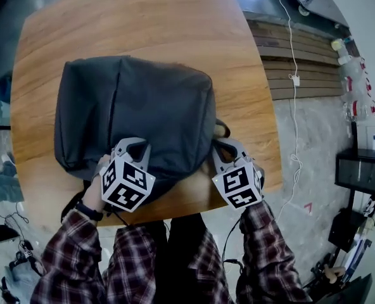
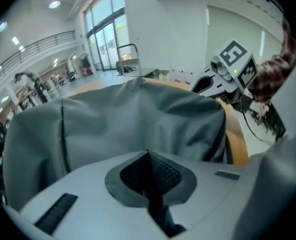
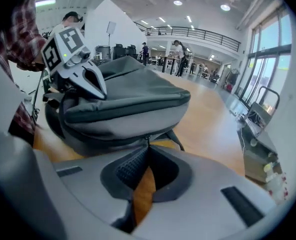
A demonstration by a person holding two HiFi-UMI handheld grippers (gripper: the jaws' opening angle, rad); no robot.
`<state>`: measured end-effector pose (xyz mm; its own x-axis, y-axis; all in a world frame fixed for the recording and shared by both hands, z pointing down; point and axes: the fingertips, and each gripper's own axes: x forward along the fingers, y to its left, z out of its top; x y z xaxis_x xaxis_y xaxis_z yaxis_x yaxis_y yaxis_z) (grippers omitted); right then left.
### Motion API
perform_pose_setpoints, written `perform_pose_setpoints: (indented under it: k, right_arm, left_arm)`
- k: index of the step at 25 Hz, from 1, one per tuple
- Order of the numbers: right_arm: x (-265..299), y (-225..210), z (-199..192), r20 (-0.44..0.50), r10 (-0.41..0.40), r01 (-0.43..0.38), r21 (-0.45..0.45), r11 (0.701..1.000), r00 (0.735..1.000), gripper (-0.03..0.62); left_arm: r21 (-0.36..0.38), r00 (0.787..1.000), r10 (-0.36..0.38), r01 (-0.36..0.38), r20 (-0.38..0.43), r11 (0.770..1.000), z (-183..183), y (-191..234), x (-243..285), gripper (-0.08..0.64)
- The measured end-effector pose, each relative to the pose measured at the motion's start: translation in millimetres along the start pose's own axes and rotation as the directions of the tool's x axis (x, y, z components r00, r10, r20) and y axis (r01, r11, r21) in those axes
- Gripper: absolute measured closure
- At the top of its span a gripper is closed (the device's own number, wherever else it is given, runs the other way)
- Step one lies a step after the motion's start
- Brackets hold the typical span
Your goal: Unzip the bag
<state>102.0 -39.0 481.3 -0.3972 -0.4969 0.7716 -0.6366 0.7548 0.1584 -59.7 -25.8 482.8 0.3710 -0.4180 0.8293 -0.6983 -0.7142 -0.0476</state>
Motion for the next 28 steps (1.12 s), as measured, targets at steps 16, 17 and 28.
perform_pose_setpoints:
  k: [16,17,28]
  right_arm:
    - [37.6,-36.2,42.7,0.014,0.042,-0.042,-0.05,0.998,0.999,0.574]
    - [33.3,-34.4,40.6,0.015,0.041,-0.041,-0.037,0.998,0.999,0.574]
    - [-19.9,8.5,4.8,0.033,0.045,-0.051,0.221,0.974,0.998,0.574]
  left_arm:
    - [-0.136,0.993,0.036,-0.021,0.112,0.99,1.8,-15.4,0.0,0.552]
    - [-0.132,0.992,0.052,-0.037,0.112,0.991,1.7,-14.2,0.2,0.552]
    - [-0.137,0.993,0.063,-0.049,0.102,0.989,16.6,-4.7,12.1,0.551]
